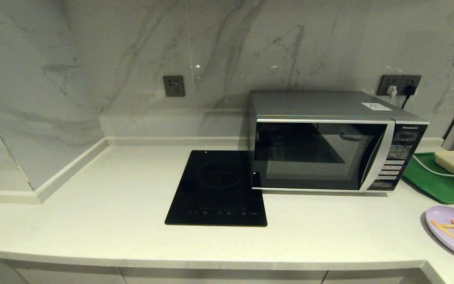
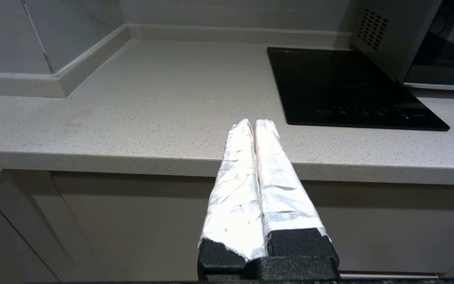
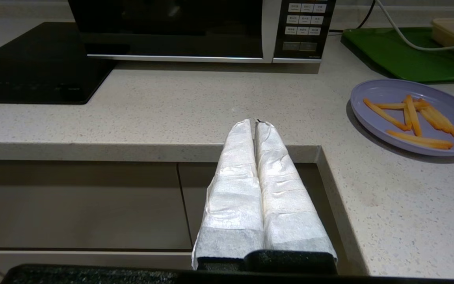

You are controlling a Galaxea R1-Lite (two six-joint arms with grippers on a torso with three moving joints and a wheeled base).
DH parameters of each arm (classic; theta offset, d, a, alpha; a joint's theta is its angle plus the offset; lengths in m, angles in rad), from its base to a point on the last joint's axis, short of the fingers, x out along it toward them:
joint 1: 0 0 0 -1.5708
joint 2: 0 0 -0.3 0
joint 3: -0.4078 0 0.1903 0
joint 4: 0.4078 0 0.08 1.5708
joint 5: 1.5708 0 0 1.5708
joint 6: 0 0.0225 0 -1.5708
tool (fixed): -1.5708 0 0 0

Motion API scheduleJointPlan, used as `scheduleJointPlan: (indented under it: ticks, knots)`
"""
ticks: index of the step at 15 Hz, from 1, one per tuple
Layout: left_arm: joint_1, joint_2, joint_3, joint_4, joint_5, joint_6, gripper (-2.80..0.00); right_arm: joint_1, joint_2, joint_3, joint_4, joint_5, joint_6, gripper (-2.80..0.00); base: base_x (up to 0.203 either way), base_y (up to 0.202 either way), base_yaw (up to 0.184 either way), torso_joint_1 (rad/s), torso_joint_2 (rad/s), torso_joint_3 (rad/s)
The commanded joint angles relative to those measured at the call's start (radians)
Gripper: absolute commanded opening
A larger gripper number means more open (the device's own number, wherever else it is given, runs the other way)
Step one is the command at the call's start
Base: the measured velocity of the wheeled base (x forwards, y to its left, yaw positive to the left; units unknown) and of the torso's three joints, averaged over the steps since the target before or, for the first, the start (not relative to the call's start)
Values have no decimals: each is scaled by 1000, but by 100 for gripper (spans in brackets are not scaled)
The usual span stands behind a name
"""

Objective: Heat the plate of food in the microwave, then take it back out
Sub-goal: Open the microwave oven

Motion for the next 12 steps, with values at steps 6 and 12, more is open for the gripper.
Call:
scheduleJointPlan:
  ticks: [6,12]
  knots:
    - [0,0,0,-1,0,-2,-280,0,-1,1,1,2,0,-280,0,0,0,0,0,0]
    - [0,0,0,-1,0,-2,-280,0,-1,1,1,8,-8,-280,0,0,0,0,0,0]
